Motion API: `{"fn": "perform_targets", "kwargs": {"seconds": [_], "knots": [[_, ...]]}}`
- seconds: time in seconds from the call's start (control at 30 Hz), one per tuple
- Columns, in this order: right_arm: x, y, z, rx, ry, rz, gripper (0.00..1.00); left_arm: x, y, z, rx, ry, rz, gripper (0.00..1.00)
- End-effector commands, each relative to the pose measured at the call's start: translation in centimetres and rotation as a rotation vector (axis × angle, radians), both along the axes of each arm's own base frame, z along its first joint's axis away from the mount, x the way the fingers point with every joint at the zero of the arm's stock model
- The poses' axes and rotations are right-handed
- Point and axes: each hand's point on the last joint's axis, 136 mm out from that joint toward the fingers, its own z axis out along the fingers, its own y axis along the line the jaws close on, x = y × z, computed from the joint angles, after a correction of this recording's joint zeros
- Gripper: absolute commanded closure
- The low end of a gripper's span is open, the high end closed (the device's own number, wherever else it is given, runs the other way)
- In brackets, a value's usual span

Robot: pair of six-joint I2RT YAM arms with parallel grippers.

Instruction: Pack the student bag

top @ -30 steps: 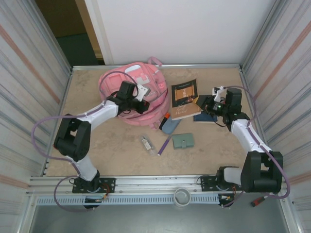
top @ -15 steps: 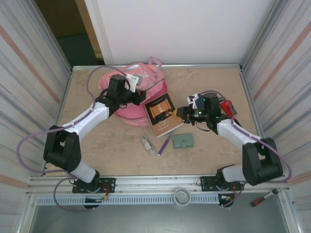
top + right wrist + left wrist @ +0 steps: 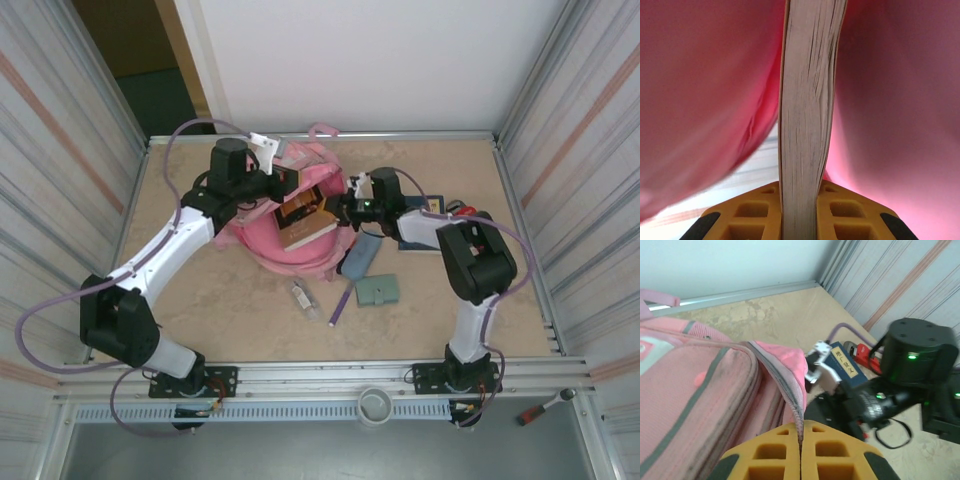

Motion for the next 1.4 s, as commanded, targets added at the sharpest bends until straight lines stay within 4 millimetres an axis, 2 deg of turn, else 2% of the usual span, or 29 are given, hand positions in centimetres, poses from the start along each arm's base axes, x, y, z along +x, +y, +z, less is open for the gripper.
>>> {"fn": "perform_targets", "kwargs": {"seconds": [0.0,0.23,0.3,0.4,0.5,0.57,0.67,0.77,0.83,0.93,0.97,1.0,1.07,1.13,1.17,1.23,1.3,1.37], "knots": [[2.8,2.4,2.3,0.045,-0.079,-0.024,1.00,-0.7,0.0,6.4,-0.091,-0.156,-0.042,1.00],[7.2,5.2,-1.6,-0.042,-0.054,-0.147,0.98,0.8,0.3,6.4,-0.067,-0.183,-0.021,1.00],[8.5,5.3,-2.8,-0.083,-0.053,-0.194,0.92,1.2,0.5,6.2,-0.066,-0.184,-0.010,1.00],[9.8,4.4,-2.9,-0.145,-0.094,-0.219,0.77,1.8,1.0,5.6,-0.060,-0.177,0.010,1.00],[9.2,3.5,-1.1,-0.187,-0.161,-0.175,0.57,2.1,1.5,4.8,-0.051,-0.165,0.026,1.00],[7.8,2.9,0.2,-0.208,-0.186,-0.139,0.50,2.5,2.1,4.2,-0.052,-0.157,0.044,1.00],[5.4,0.6,1.2,-0.273,-0.215,-0.129,0.47,3.5,3.1,3.5,-0.074,-0.141,0.070,1.00],[2.5,-2.2,2.3,-0.331,-0.233,-0.106,0.46,4.5,3.7,2.7,-0.074,-0.135,0.090,1.00],[0.7,-5.0,2.7,-0.386,-0.248,-0.112,0.46,5.0,3.7,2.1,-0.059,-0.137,0.095,1.00],[-1.5,-11.6,2.1,-0.588,-0.253,-0.163,0.44,5.5,3.3,0.1,-0.041,-0.102,0.079,1.00],[-1.9,-14.9,1.6,-0.689,-0.243,-0.213,0.43,5.4,3.0,-0.9,-0.031,-0.080,0.070,1.00],[-2.2,-18.4,1.1,-0.791,-0.228,-0.273,0.42,5.1,2.7,-2.1,-0.020,-0.064,0.061,0.95],[-3.0,-24.3,0.3,-0.929,-0.174,-0.385,0.38,4.3,2.4,-4.4,0.015,-0.034,0.063,0.71],[-3.7,-28.2,-0.6,-1.010,-0.130,-0.466,0.32,3.6,2.6,-5.6,0.063,-0.039,0.109,0.53],[-3.9,-29.6,-0.9,-1.060,-0.124,-0.501,0.31,3.2,2.6,-5.5,0.091,-0.062,0.139,0.46],[-3.8,-31.1,-1.4,-1.162,-0.136,-0.542,0.29,2.4,2.2,-4.5,0.123,-0.113,0.180,0.28],[-3.0,-31.4,-2.1,-1.218,-0.132,-0.550,0.27,1.5,-0.4,-3.7,0.100,-0.131,0.155,0.19],[-1.8,-31.6,-3.1,-1.194,-0.093,-0.548,0.26,0.7,-4.7,-5.0,0.051,-0.031,0.076,0.19]]}}
